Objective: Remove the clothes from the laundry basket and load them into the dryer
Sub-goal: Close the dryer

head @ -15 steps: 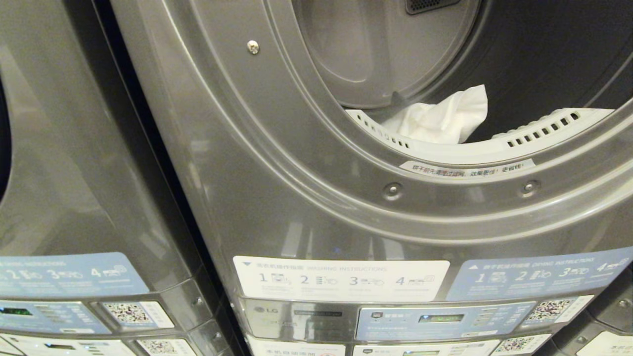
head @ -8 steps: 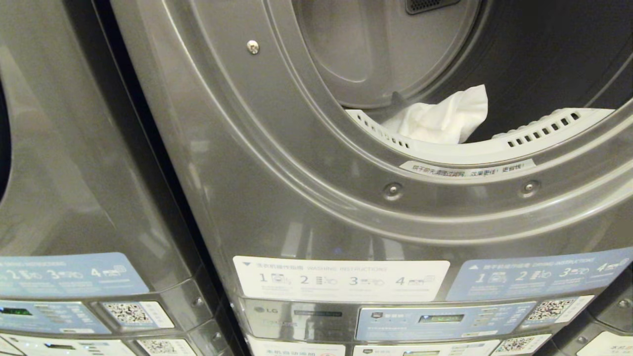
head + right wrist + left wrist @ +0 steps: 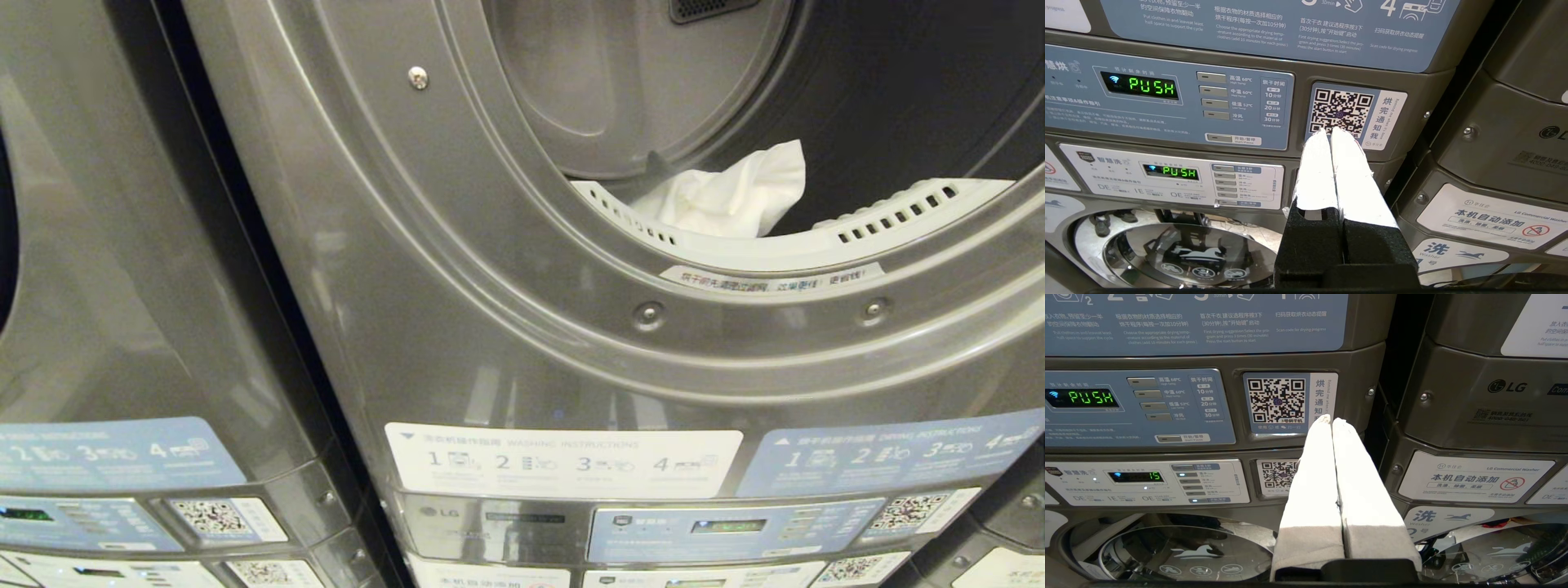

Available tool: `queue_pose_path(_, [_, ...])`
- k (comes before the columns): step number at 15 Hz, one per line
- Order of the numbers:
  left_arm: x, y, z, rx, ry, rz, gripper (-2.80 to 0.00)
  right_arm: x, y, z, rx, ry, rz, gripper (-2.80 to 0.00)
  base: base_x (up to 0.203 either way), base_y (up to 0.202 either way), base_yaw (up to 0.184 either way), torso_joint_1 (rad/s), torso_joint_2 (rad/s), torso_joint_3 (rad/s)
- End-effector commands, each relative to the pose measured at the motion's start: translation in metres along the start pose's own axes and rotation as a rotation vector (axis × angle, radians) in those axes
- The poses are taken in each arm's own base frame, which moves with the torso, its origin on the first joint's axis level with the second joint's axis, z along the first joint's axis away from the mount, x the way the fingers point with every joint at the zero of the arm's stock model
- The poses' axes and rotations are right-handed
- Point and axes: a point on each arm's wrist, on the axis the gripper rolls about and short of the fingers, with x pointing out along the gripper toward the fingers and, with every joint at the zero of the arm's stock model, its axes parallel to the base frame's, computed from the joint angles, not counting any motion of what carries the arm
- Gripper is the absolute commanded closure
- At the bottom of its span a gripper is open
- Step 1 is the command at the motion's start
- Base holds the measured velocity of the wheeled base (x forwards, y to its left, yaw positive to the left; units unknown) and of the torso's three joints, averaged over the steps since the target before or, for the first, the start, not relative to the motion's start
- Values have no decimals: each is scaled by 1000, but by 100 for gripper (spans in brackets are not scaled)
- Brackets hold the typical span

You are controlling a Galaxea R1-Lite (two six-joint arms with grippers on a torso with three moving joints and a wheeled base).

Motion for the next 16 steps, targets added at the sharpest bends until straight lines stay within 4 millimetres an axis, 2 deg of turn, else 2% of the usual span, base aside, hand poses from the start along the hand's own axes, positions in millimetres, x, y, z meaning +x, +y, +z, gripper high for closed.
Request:
queue_pose_path(1, [0, 0, 0, 0, 0, 0, 0, 0, 0, 0, -1, 2, 1, 0, 0, 0, 0, 0, 0, 0])
queue_pose_path(16, [0, 0, 0, 1, 0, 0, 0, 0, 0, 0, 46, 3, -3, 0, 0, 0, 0, 0, 0, 0])
